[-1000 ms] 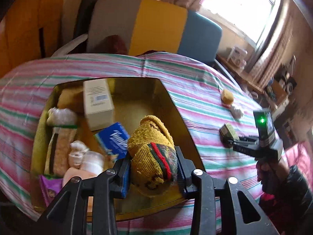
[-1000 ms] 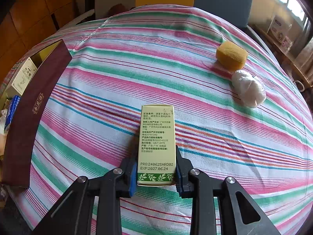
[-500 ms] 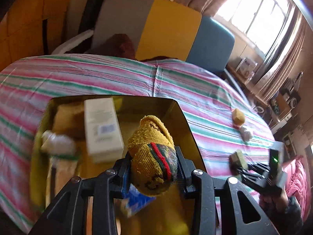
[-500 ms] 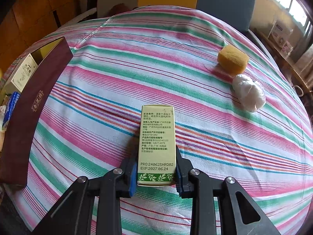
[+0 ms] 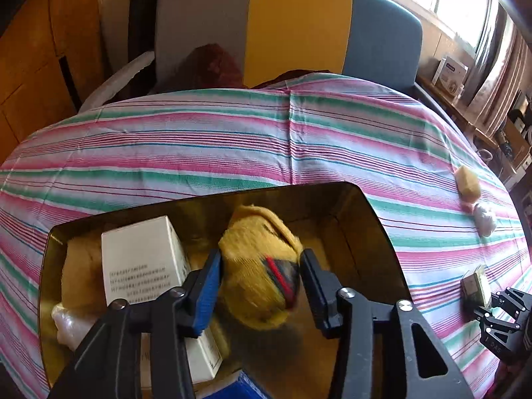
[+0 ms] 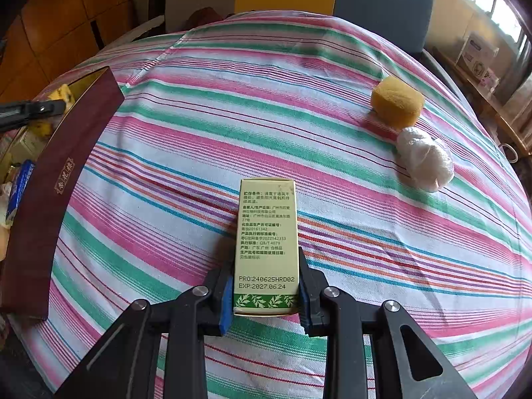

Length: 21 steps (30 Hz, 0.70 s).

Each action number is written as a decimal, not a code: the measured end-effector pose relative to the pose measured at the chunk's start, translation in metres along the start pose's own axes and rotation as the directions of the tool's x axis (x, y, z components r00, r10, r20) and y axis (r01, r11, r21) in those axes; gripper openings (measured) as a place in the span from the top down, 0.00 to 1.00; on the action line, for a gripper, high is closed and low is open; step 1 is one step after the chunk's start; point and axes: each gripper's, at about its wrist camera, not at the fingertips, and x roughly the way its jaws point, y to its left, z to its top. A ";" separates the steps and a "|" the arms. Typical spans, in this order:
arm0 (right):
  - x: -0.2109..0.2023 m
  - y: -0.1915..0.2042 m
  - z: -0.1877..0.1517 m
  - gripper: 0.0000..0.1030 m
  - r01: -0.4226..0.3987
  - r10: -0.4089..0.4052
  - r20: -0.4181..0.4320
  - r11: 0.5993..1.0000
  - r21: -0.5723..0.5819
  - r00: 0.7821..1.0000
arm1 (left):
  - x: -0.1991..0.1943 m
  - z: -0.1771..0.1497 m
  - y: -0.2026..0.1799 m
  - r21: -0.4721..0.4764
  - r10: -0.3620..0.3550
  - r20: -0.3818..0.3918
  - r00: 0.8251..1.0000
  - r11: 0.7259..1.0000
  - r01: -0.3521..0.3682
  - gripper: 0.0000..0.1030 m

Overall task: Organize objects
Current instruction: 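Carry the yellow sock ball with the left tool into the tray and release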

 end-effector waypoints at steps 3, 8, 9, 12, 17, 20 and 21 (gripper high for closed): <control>0.000 0.000 0.000 0.70 0.000 0.000 0.002 1.000 -0.001 1.000 | -0.004 0.000 0.004 -0.021 -0.002 0.003 1.000 1.000 0.002 0.49; 0.000 0.000 0.000 0.70 -0.002 0.002 0.005 1.000 0.001 1.000 | -0.035 -0.010 0.011 -0.039 0.024 0.060 0.998 0.999 -0.021 0.49; 0.000 0.000 0.000 0.70 -0.001 0.001 0.005 1.000 -0.001 1.000 | -0.043 -0.013 0.013 -0.040 0.026 0.070 0.997 0.999 -0.023 0.49; 0.000 0.001 0.000 0.70 0.000 0.000 0.007 1.000 -0.004 1.000 | -0.071 -0.029 0.016 -0.038 0.041 0.107 0.993 0.999 -0.037 0.49; -0.001 0.002 0.000 0.70 0.008 -0.008 0.010 1.000 -0.013 1.000 | -0.103 -0.058 0.015 -0.009 0.053 0.139 0.989 0.999 -0.052 0.49; -0.001 0.003 -0.001 0.70 0.016 -0.016 0.014 1.000 -0.018 1.000 | -0.119 -0.073 0.014 -0.002 0.058 0.154 0.986 0.998 -0.058 0.49; -0.001 0.003 -0.001 0.70 0.018 -0.018 0.016 1.000 -0.019 1.000 | -0.122 -0.077 0.013 0.003 0.064 0.161 0.985 0.998 -0.066 0.49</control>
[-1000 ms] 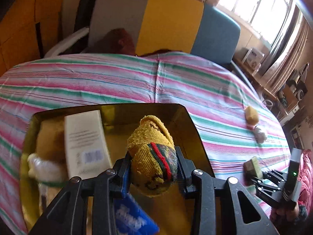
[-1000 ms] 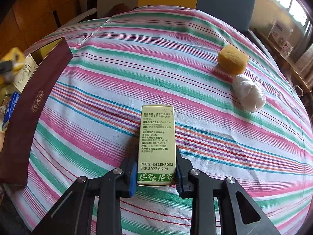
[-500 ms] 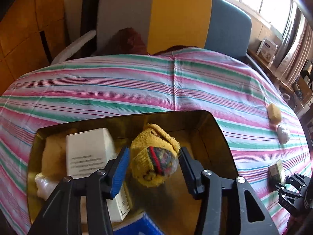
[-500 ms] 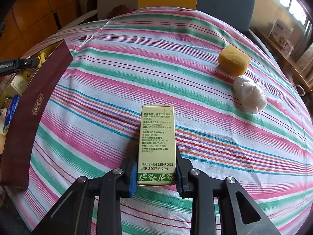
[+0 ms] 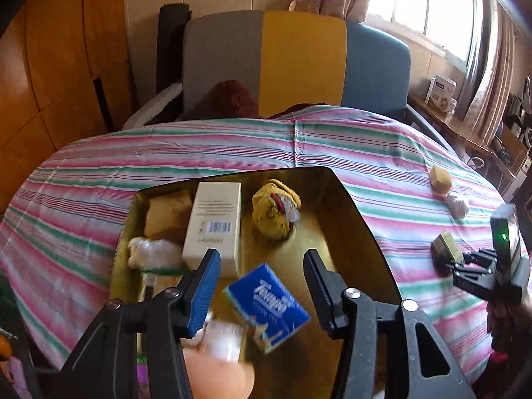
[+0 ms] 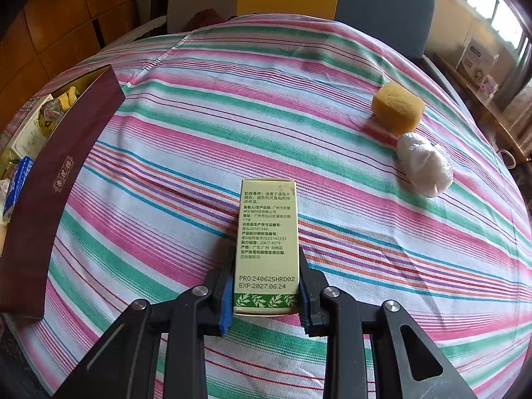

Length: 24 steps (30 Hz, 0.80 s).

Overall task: Organize objects
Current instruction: 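Carry the yellow sock ball with the left tool into the tray and release, then carry the green medicine box with the right tool into the tray and release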

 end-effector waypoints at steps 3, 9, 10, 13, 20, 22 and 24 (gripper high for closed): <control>0.000 0.002 -0.001 0.71 0.011 -0.011 0.006 1.000 -0.008 1.000 | -0.014 -0.011 0.000 0.019 0.013 0.023 1.000 1.000 -0.014 0.49; -0.001 0.005 -0.003 0.71 0.027 -0.027 0.023 1.000 -0.015 0.999 | -0.022 -0.025 0.005 0.016 0.015 0.011 1.000 1.000 -0.015 0.49; -0.001 0.006 -0.003 0.71 0.029 -0.029 0.026 0.999 -0.015 0.999 | -0.022 -0.026 0.007 0.010 0.012 0.008 1.000 1.000 -0.012 0.49; -0.002 0.009 -0.005 0.71 0.042 -0.041 0.034 0.999 -0.019 0.999 | -0.025 -0.031 0.011 0.000 0.009 0.004 1.000 1.000 -0.009 0.49; -0.004 0.013 -0.007 0.71 0.057 -0.055 0.043 0.998 -0.025 0.998 | -0.023 -0.038 0.015 -0.016 0.006 -0.012 1.000 1.000 -0.006 0.49; -0.004 0.014 -0.007 0.71 0.060 -0.059 0.045 0.998 -0.026 0.997 | -0.024 -0.039 0.015 -0.017 0.006 -0.012 1.000 1.000 -0.006 0.49; -0.004 0.014 -0.007 0.71 0.064 -0.062 0.047 0.998 -0.027 0.997 | -0.023 -0.040 0.016 -0.018 0.007 -0.013 1.000 1.000 -0.007 0.49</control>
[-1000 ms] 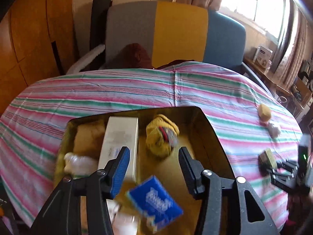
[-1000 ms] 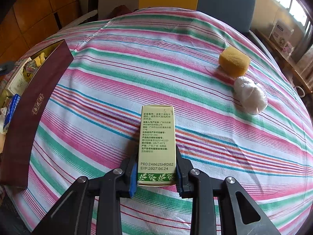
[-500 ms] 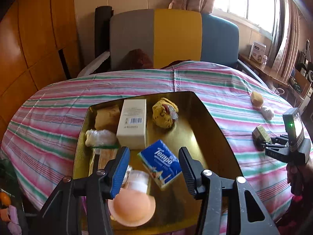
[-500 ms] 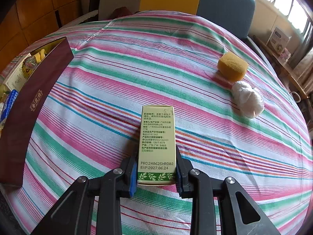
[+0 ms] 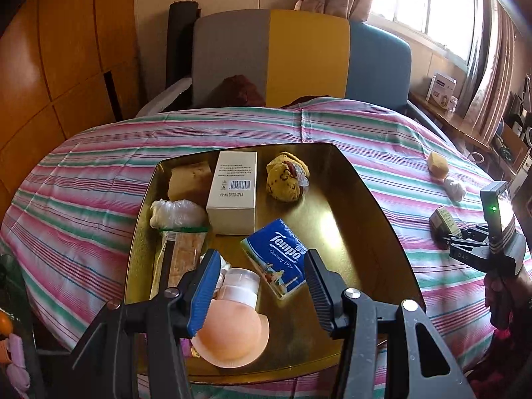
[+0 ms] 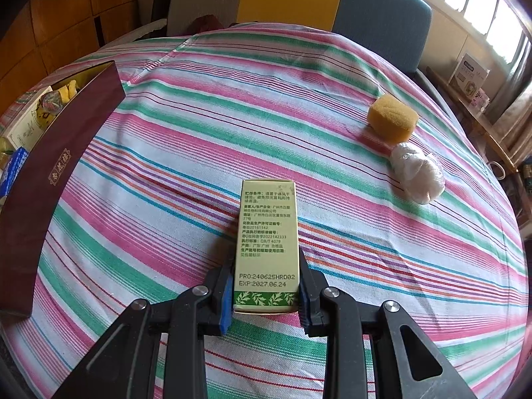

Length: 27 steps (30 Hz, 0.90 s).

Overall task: Organize objects
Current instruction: 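Carry the green medicine box with the right tool into the tray and release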

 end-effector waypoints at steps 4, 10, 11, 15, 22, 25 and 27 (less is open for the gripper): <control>0.000 0.001 -0.001 0.71 0.008 -0.008 0.004 1.000 0.002 1.000 | 0.001 -0.002 0.003 -0.001 0.001 -0.005 1.000 1.000 -0.001 0.49; 0.000 0.004 -0.001 0.71 0.031 -0.031 0.006 0.999 0.009 0.999 | 0.001 -0.008 0.011 -0.009 -0.006 -0.012 1.000 1.000 0.006 0.49; 0.000 0.005 -0.001 0.71 0.037 -0.037 0.003 0.999 0.010 0.999 | 0.001 -0.008 0.012 -0.011 -0.006 -0.013 1.000 1.000 0.006 0.49; -0.008 0.008 0.007 0.71 0.042 -0.041 -0.019 0.998 0.054 0.999 | -0.003 -0.010 0.019 -0.020 -0.003 0.001 1.000 1.000 0.003 0.49; -0.072 0.071 0.052 0.71 -0.118 0.125 0.121 0.991 -0.063 0.985 | -0.007 -0.012 0.032 -0.052 -0.012 0.013 1.000 0.999 0.012 0.49; -0.084 0.111 0.069 0.71 -0.180 0.200 0.125 0.972 -0.150 0.972 | -0.007 -0.013 0.039 -0.067 -0.010 0.011 1.000 0.998 0.011 0.49; -0.085 0.137 0.077 0.71 -0.216 0.241 0.106 0.954 -0.209 0.965 | -0.006 -0.014 0.043 -0.076 -0.010 0.008 1.000 0.997 0.010 0.49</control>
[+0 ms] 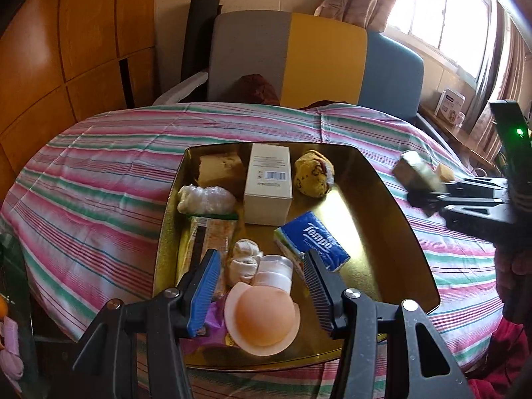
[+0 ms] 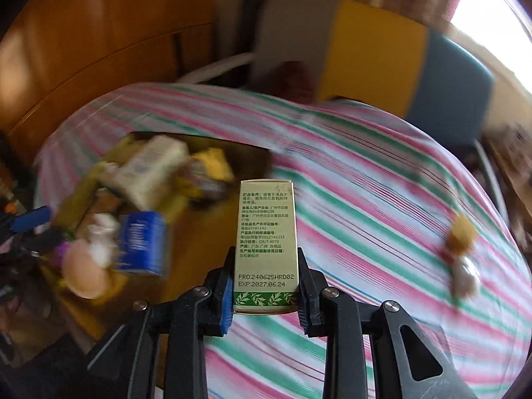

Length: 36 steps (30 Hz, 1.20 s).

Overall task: Organize objects
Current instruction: 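Carry the green medicine box with the right tool into the tray and release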

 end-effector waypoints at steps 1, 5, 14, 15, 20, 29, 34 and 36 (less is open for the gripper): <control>0.005 0.012 0.005 0.71 -0.018 0.018 -0.012 0.999 -0.027 1.000 | 0.000 0.000 0.002 -0.006 -0.001 -0.001 1.000 1.000 0.001 0.49; 0.031 0.047 0.018 0.71 -0.061 0.052 -0.083 0.992 -0.113 0.995 | 0.002 -0.002 0.013 -0.035 0.001 -0.006 1.000 0.999 -0.002 0.49; 0.093 0.069 0.032 0.71 -0.072 0.038 -0.221 0.986 -0.148 0.975 | 0.007 -0.004 0.025 -0.071 0.003 -0.017 1.000 0.997 -0.004 0.49; 0.097 0.068 0.032 0.71 -0.079 0.041 -0.237 0.985 -0.152 0.971 | 0.007 -0.004 0.026 -0.072 0.004 -0.016 1.000 0.997 -0.005 0.49; 0.110 0.069 0.027 0.68 -0.088 0.052 -0.251 0.987 -0.135 0.967 | 0.006 -0.002 0.029 -0.077 0.014 -0.012 1.000 0.997 -0.015 0.49; 0.074 0.066 0.028 0.49 -0.088 0.073 -0.139 0.991 -0.102 0.988 | 0.001 -0.002 0.025 -0.062 0.017 -0.004 1.000 0.998 -0.017 0.49; 0.048 0.052 0.023 0.42 -0.082 0.078 -0.079 0.996 -0.046 0.994 | -0.001 -0.003 0.019 -0.047 0.016 -0.006 1.000 0.999 -0.016 0.49; 0.039 0.046 0.020 0.40 -0.072 0.070 -0.059 0.997 -0.025 0.996 | -0.002 -0.002 0.016 -0.038 0.016 -0.004 1.000 0.999 -0.017 0.49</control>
